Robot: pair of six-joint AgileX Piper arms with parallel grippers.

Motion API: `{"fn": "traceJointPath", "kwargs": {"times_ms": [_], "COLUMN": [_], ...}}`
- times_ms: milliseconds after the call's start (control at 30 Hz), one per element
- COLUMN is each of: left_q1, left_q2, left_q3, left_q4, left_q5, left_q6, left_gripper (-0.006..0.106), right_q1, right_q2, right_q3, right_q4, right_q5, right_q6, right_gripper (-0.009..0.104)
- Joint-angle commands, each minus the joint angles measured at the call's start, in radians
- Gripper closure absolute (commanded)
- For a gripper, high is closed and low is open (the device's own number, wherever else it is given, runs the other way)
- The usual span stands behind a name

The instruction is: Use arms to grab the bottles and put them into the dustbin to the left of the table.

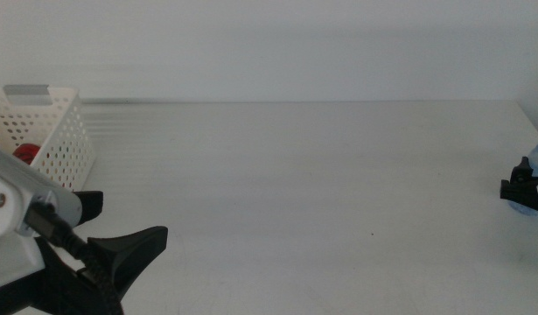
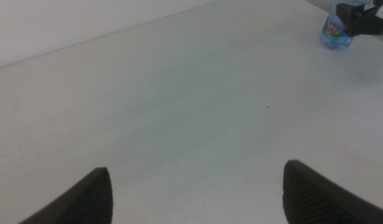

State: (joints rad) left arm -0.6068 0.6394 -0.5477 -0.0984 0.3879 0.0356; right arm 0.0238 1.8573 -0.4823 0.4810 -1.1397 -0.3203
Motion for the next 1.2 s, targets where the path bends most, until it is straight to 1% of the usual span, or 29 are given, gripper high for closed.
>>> {"fn": "traceJointPath", "kwargs": {"times_ms": [0, 200, 300, 400, 467, 500, 600, 700, 733, 767, 800, 867, 967, 1067, 1100, 1133, 1167], "left_q1": [-0.008, -0.008, -0.008, -0.008, -0.008, -0.008, -0.008, -0.008, -0.008, -0.008, -0.008, -0.008, -0.008, -0.008, -0.008, -0.008, -0.008], "left_q2": [-0.003, -0.003, -0.003, -0.003, -0.003, -0.003, -0.003, -0.003, -0.003, -0.003, -0.003, -0.003, -0.003, -0.003, -0.003, -0.003, -0.003], "left_q3": [-0.028, -0.028, -0.028, -0.028, -0.028, -0.028, -0.028, -0.028, -0.028, -0.028, -0.028, -0.028, -0.028, -0.028, -0.028, -0.028, -0.028], "left_q4": [-0.003, -0.003, -0.003, -0.003, -0.003, -0.003, -0.003, -0.003, -0.003, -0.003, -0.003, -0.003, -0.003, -0.003, -0.003, -0.003, -0.003], "left_q5": [-0.077, -0.076, -0.078, -0.077, -0.077, -0.077, -0.077, -0.077, -0.077, -0.077, -0.076, -0.076, -0.078, -0.077, -0.077, -0.076, -0.077], "left_q6": [-0.011, -0.011, -0.011, -0.011, -0.011, -0.011, -0.011, -0.011, -0.011, -0.011, -0.011, -0.011, -0.011, -0.011, -0.011, -0.011, -0.011], "left_gripper": [0.010, 0.010, 0.010, 0.010, 0.010, 0.010, 0.010, 0.010, 0.010, 0.010, 0.010, 0.010, 0.010, 0.010, 0.010, 0.010, 0.010], "right_q1": [-0.014, -0.019, -0.019, -0.019, -0.019, -0.019, -0.019, -0.019, -0.018, -0.017, -0.014, 0.000, 0.047, 0.121, 0.139, 0.176, 0.208], "right_q2": [-0.018, 0.022, 0.041, 0.057, 0.062, 0.062, 0.062, 0.062, 0.059, 0.057, 0.049, 0.028, -0.025, -0.076, -0.084, -0.096, -0.102], "right_q3": [-0.033, -0.076, -0.090, -0.094, -0.095, -0.095, -0.095, -0.095, -0.095, -0.095, -0.095, -0.098, -0.130, -0.199, -0.221, -0.258, -0.283], "right_q4": [-0.001, -0.017, -0.015, -0.012, -0.012, -0.012, -0.012, -0.022, -0.037, -0.060, -0.106, -0.220, -0.425, -0.579, -0.608, -0.670, -0.716], "right_q5": [-0.141, -0.142, -0.142, -0.144, -0.140, -0.140, -0.141, -0.141, -0.138, -0.134, -0.131, -0.122, -0.081, 0.001, 0.034, 0.068, 0.102], "right_q6": [-0.007, -0.007, -0.009, -0.019, -0.027, -0.029, -0.020, 0.034, 0.070, 0.090, 0.113, 0.136, 0.151, 0.218, 0.250, 0.296, 0.347], "right_gripper": [0.005, 0.005, 0.005, 0.011, 0.022, 0.030, 0.060, 0.094, 0.095, 0.095, 0.095, 0.095, 0.095, 0.095, 0.095, 0.095, 0.095]}}
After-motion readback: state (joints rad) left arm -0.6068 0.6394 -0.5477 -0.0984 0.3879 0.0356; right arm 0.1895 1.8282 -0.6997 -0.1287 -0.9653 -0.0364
